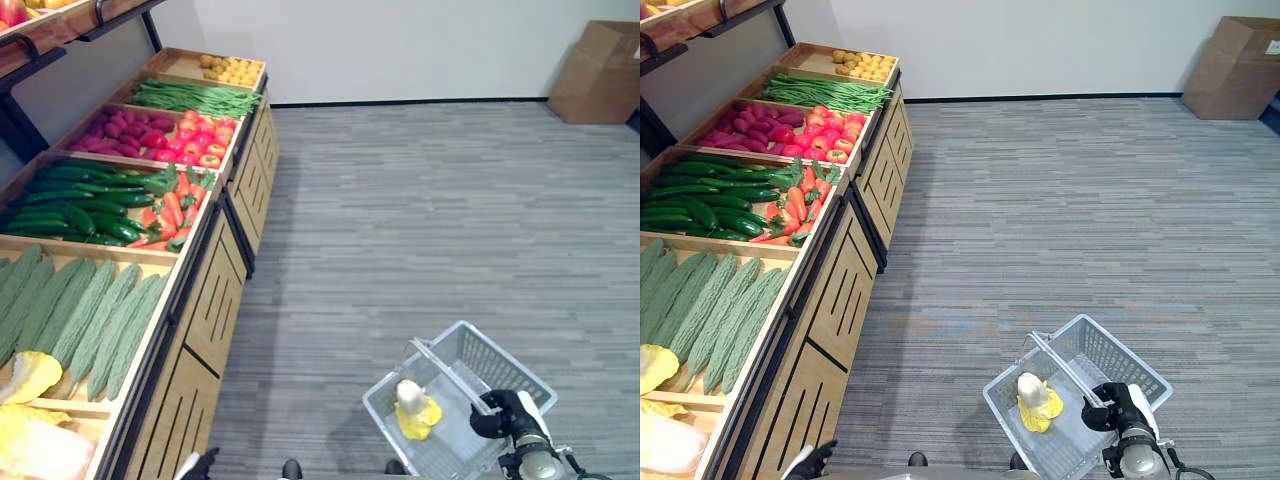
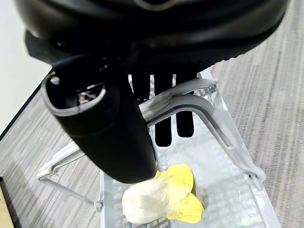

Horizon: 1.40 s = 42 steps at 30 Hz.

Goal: Get the vegetables into the basket

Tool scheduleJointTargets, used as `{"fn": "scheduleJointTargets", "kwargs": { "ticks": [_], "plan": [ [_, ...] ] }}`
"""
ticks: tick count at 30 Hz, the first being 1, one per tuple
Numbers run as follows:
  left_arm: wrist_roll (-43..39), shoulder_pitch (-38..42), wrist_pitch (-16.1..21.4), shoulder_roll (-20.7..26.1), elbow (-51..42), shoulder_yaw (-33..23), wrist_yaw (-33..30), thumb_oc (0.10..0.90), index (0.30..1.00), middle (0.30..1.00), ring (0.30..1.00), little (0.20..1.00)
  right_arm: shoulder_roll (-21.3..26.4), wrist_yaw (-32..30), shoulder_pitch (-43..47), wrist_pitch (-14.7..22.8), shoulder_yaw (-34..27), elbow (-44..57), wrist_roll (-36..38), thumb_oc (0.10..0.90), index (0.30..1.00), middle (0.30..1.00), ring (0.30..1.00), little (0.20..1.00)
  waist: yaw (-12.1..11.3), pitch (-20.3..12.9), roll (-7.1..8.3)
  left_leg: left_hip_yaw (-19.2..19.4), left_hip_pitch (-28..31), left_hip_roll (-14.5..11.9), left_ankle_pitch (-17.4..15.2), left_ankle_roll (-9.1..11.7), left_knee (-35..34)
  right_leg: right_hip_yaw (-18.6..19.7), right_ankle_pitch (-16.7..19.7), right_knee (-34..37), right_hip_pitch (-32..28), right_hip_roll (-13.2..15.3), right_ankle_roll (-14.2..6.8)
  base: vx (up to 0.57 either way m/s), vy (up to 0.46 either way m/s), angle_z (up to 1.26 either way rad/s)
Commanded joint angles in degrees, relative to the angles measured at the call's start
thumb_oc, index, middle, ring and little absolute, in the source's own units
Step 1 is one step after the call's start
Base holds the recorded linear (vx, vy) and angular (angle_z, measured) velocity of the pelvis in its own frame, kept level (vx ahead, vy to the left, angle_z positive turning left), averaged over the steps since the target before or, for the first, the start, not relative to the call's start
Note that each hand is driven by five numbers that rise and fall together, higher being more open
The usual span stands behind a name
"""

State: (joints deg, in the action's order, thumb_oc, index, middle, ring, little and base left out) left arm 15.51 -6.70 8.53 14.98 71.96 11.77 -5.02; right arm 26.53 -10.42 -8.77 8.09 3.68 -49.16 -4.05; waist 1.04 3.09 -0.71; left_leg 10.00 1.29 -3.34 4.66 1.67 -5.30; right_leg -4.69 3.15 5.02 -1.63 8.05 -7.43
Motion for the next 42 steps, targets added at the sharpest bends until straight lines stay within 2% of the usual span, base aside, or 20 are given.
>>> {"fn": "scheduleJointTargets", "kwargs": {
  "ticks": [1, 3, 6, 8, 9, 10, 11, 14, 16, 18, 25, 27, 28, 29, 30, 32, 35, 38, 40, 42],
  "plan": [
    [1.33, 1.96, 0.44, 3.04, -1.78, 0.55, -1.89, 0.9, 1.0, 1.0, 1.0, 1.0, 2.32, -2.13, 6.61, 5.24, -2.64, 5.4, 2.96, 0.4, 0.3, 0.3, 0.3, 0.3, -1.32, 1.62, 4.1, -0.46, 1.0, -0.49, -2.78, 1.97, 2.48, -1.15, 4.95, -0.4, 1.7, 4.0, -3.41, -0.04, 0.085, -0.08],
    [-1.4, 2.32, 0.08, 2.58, -1.97, -0.64, -2.62, 0.9, 1.0, 1.0, 1.0, 1.0, 1.98, -2.33, 6.87, 4.87, -2.63, 4.09, 3.44, 0.4, 0.3, 0.3, 0.3, 0.3, -1.41, 3.23, 4.66, -0.39, -1.52, 0.41, -5.01, 1.13, 7.2, -0.07, 5.18, -1.78, 2.64, 5.18, -3.61, -0.05, 0.12, -0.14],
    [-2.0, 2.55, -0.07, 2.61, -2.83, -0.53, -2.7, 0.9, 1.0, 1.0, 1.0, 1.0, 1.75, -2.28, 6.4, 4.57, -2.78, 4.59, 3.41, 0.4, 0.3, 0.3, 0.3, 0.3, -1.32, 3.62, 4.65, -0.67, -2.01, 0.92, -5.36, 0.55, 7.54, 0.23, 4.74, -3.87, 3.54, 5.67, -3.78, -0.01, 0.117, -0.11],
    [-3.33, 3.55, -0.27, 3.27, -3.82, -0.77, -3.11, 0.9, 1.0, 1.0, 1.0, 1.0, 1.49, -2.31, 6.82, 4.26, -2.57, 4.7, 3.62, 0.4, 0.3, 0.3, 0.3, 0.3, -0.97, 5.25, 4.33, -0.9, -2.13, 1.22, -5.48, -0.72, 7.13, 1.12, 3.54, -13.0, 7.89, 5.43, -4.23, -0.07, 0.163, 0.0],
    [-3.72, 3.76, -0.25, 3.57, -4.58, -0.67, -3.3, 0.9, 1.0, 1.0, 1.0, 1.0, 1.25, -2.43, 7.43, 4.25, -2.35, 3.6, 3.98, 0.4, 0.3, 0.3, 0.3, 0.3, -0.97, 6.43, 3.99, -0.56, -1.87, 1.04, -5.73, -1.35, 7.18, 0.6, 4.41, -18.05, 10.37, 5.41, -4.56, -0.07, 0.096, -0.05],
    [-3.73, 3.8, -0.26, 3.58, -4.59, -0.69, -3.29, 0.9, 1.0, 1.0, 1.0, 1.0, 1.25, -2.44, 7.53, 4.28, -2.32, 3.53, 3.99, 0.4, 0.3, 0.3, 0.3, 0.3, -1.07, 6.44, 4.09, -0.43, -1.93, 1.12, -5.75, -1.38, 7.22, 0.83, 4.2, -18.53, 10.73, 5.49, -4.59, -0.04, 0.142, -0.14],
    [-4.77, 4.38, -0.52, 4.03, -4.99, -0.84, -3.84, 0.9, 1.0, 1.0, 1.0, 1.0, 0.8, -2.58, 8.72, 4.18, -1.32, 4.08, 4.02, 0.4, 0.3, 0.3, 0.3, 0.3, -1.2, 8.17, 3.39, 0.6, -0.69, 0.76, -6.42, -1.83, 7.28, -1.43, 5.45, -25.43, 14.71, 6.32, -4.9, 0.06, 0.102, -0.3],
    [-5.08, 4.78, -0.86, 4.21, -4.17, -1.39, -4.37, 0.9, 1.0, 1.0, 1.0, 1.0, 0.41, -2.68, 9.09, 4.06, -0.98, 3.86, 4.13, 0.4, 0.3, 0.3, 0.3, 0.3, -0.83, 8.8, 3.69, 1.11, 1.85, 1.25, -7.1, -1.75, 6.37, -2.42, 6.17, -23.85, 16.58, 6.14, -4.75, 0.14, 0.02, -0.34],
    [-5.69, 5.7, -1.0, 4.3, -3.22, -2.1, -4.7, 0.9, 1.0, 1.0, 1.0, 1.0, 0.84, -3.38, 9.17, 3.94, -1.09, 5.08, 4.53, 0.4, 0.3, 0.3, 0.3, 0.3, -0.1, 9.43, 4.18, 0.69, 3.27, 2.0, -7.72, -1.05, 5.08, -2.48, 7.16, -15.39, 17.85, 4.75, -4.37, 0.23, -0.117, -0.09],
    [-5.55, 5.89, -1.19, 3.96, -2.97, -2.11, -4.65, 0.9, 1.0, 1.0, 1.0, 1.0, 0.8, -3.64, 9.02, 3.86, -0.95, 5.05, 4.51, 0.4, 0.3, 0.3, 0.3, 0.3, 0.43, 9.09, 4.45, 0.21, 4.41, 1.98, -8.59, -0.5, 4.48, -1.88, 7.95, -11.63, 18.12, 4.44, -4.32, 0.23, -0.145, 0.01],
    [-7.89, 5.86, -1.42, 1.74, -1.61, -2.71, -4.66, 0.9, 1.0, 1.0, 1.0, 1.0, 1.61, -3.15, 8.35, 3.71, -1.07, 4.53, 4.86, 0.4, 0.3, 0.3, 0.3, 0.3, 0.63, 6.96, 3.46, -1.76, 5.22, -0.48, -9.86, 1.43, 6.22, -2.69, 6.05, -10.83, 15.97, 1.97, -2.46, 0.21, -0.199, 0.23],
    [-9.13, 6.34, -1.44, 0.1, -2.5, -2.21, -5.07, 0.9, 1.0, 1.0, 1.0, 1.0, 3.44, -3.09, 6.9, 4.11, -2.06, 5.46, 5.47, 0.4, 0.3, 0.3, 0.3, 0.3, 0.43, 6.98, 2.51, -3.2, 1.42, -3.07, -5.09, 4.32, 14.94, -4.59, 3.21, -11.32, 14.06, 0.28, 0.06, 0.26, -0.322, 0.34],
    [-9.15, 6.36, -1.45, 0.08, -2.5, -2.19, -5.07, 0.9, 1.0, 1.0, 1.0, 1.0, 3.46, -3.09, 6.93, 4.14, -2.07, 5.41, 5.48, 0.4, 0.3, 0.3, 0.3, 0.3, 0.57, 6.95, 2.44, -3.4, 1.2, -3.15, -5.17, 4.39, 15.19, -4.77, 3.19, -11.31, 14.07, 0.25, 0.12, 0.15, -0.237, 0.43],
    [-10.45, 7.16, -1.25, -0.26, -2.88, -2.06, -5.18, 0.9, 1.0, 1.0, 1.0, 1.0, 4.07, -3.3, 6.2, 4.2, -2.77, 5.88, 5.85, 0.4, 0.3, 0.3, 0.3, 0.3, 0.41, 7.75, 2.79, -3.89, -2.13, -3.82, -1.5, 5.62, 21.73, -5.85, 2.18, -11.03, 12.44, 0.12, 1.56, 0.09, -0.147, 0.34],
    [-10.46, 7.17, -1.26, -0.27, -2.88, -2.04, -5.18, 0.9, 1.0, 1.0, 1.0, 1.0, 4.07, -3.29, 6.19, 4.2, -2.8, 5.89, 5.85, 0.4, 0.3, 0.3, 0.3, 0.3, 0.6, 7.7, 2.7, -4.16, -2.45, -3.9, -1.62, 5.67, 22.1, -6.09, 2.18, -11.0, 12.44, 0.1, 1.6, 0.14, -0.218, 0.41],
    [-12.94, 7.66, -1.24, -0.62, -4.36, -2.19, -5.58, 0.9, 1.0, 1.0, 1.0, 1.0, 4.42, -3.62, 4.56, 4.09, -3.94, 5.92, 6.28, 0.4, 0.3, 0.3, 0.3, 0.3, 0.22, 8.6, 3.18, -4.49, -6.03, -4.21, 2.1, 6.29, 28.12, -7.59, 0.17, -10.04, 9.18, -0.42, 3.22, 0.19, -0.199, 0.44],
    [-13.92, 8.19, -1.17, -0.58, -4.82, -2.2, -5.72, 0.9, 1.0, 1.0, 1.0, 1.0, 4.37, -3.9, 3.81, 3.88, -4.7, 5.42, 6.53, 0.4, 0.3, 0.3, 0.3, 0.3, -0.29, 9.2, 3.51, -4.63, -10.54, -2.88, 1.3, 5.63, 27.17, -8.12, -0.5, -8.73, 6.98, -0.11, 3.07, 0.13, -0.085, 0.38],
    [-13.37, 8.02, -1.18, -0.28, -4.03, -2.64, -6.12, 0.9, 1.0, 1.0, 1.0, 1.0, 4.16, -3.87, 2.51, 4.0, -5.59, 5.58, 6.56, 0.4, 0.3, 0.3, 0.3, 0.3, -0.66, 8.71, 3.6, -3.11, -13.58, -3.0, -0.47, 4.2, 19.71, -8.05, -2.03, -7.85, 5.11, -0.08, 2.48, 0.28, 0.035, 0.25],
    [-12.75, 7.46, -1.22, -0.29, -2.79, -2.95, -6.83, 0.9, 1.0, 1.0, 1.0, 1.0, 4.29, -4.42, 2.26, 4.27, -5.25, 4.98, 6.02, 0.4, 0.3, 0.3, 0.3, 0.3, -2.44, 8.6, 2.41, -4.98, -16.21, -4.19, 4.78, 4.24, 9.23, -7.08, -4.49, -8.4, 2.55, -1.55, 2.36, 0.36, 0.135, 0.14],
    [-12.24, 7.05, -1.44, -0.06, -1.96, -3.28, -6.93, 0.9, 1.0, 1.0, 1.0, 1.0, 4.11, -4.28, 2.24, 4.44, -5.03, 4.88, 5.71, 0.4, 0.3, 0.3, 0.3, 0.3, -2.93, 8.55, 2.54, -6.74, -16.0, -4.63, 5.52, 4.36, 8.75, -5.93, -6.09, -9.75, 1.23, -1.41, 2.12, 0.29, 0.119, -0.25]
  ]
}}
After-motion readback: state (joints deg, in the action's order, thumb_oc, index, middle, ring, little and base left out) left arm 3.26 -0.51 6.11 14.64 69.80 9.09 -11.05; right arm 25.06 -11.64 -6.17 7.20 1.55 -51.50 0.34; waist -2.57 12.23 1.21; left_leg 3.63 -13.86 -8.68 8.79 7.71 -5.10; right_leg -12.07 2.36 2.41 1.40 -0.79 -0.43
